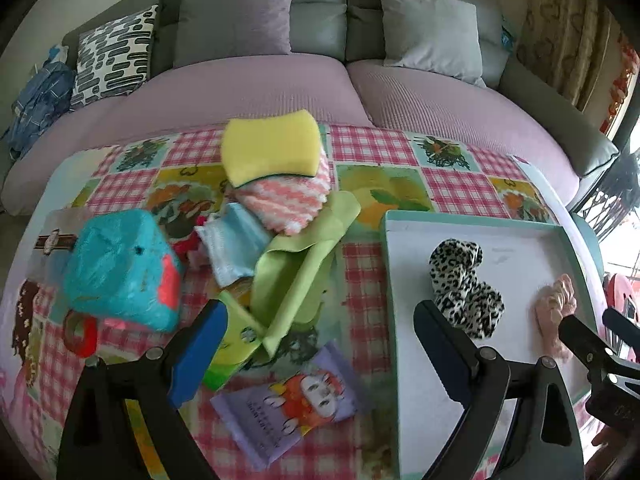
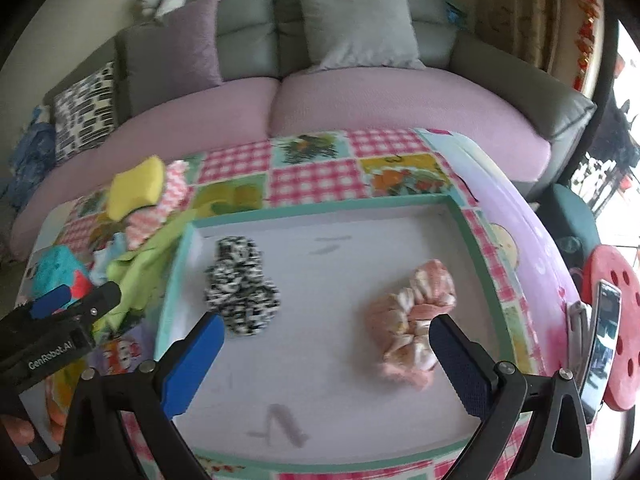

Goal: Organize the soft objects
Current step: 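Move both tools back toward the wipes pouch and tissue pack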

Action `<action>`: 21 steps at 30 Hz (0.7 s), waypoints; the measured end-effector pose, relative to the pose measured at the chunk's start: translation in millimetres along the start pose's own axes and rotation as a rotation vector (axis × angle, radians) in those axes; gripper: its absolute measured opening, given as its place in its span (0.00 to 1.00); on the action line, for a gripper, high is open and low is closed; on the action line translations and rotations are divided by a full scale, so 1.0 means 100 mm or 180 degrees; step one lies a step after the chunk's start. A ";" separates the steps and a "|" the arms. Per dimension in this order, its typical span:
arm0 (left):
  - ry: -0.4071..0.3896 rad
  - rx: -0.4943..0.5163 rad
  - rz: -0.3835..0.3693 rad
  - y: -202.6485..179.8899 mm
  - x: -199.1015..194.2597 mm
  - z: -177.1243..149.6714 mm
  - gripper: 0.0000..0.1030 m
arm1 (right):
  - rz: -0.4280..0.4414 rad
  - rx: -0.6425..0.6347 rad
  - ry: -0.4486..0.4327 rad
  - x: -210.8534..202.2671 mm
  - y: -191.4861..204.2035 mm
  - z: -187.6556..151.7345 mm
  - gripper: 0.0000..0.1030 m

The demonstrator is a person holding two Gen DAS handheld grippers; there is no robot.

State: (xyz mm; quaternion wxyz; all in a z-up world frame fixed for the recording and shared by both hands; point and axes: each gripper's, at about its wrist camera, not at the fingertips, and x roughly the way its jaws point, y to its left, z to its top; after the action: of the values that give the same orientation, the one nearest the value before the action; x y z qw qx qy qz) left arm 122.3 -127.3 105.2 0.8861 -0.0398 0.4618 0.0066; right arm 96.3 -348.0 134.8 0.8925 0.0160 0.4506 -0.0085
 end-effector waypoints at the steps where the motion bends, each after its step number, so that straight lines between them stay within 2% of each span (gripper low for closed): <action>1: -0.0010 0.0004 0.0028 0.03 -0.04 -0.02 0.92 | 0.0022 -0.0028 -0.0025 -0.03 0.05 -0.02 1.00; 7: -0.0061 -0.0102 -0.0001 0.32 -0.29 -0.13 0.92 | 0.0216 -0.0129 -0.0036 -0.12 0.34 -0.12 1.00; 15: -0.0111 -0.0362 0.0231 0.84 -0.50 -0.25 0.92 | 0.0599 -0.0394 0.0060 -0.15 0.83 -0.30 1.00; 21: -0.0122 -0.0582 0.0292 1.22 -0.56 -0.32 0.92 | 0.0728 -0.0616 0.0158 -0.06 1.16 -0.36 1.00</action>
State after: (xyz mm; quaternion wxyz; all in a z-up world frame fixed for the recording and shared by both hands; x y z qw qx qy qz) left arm 57.8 -6.7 125.0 0.8861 -0.0991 0.4437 0.0900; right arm 67.2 -230.4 120.6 0.8736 -0.0187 0.4666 0.1371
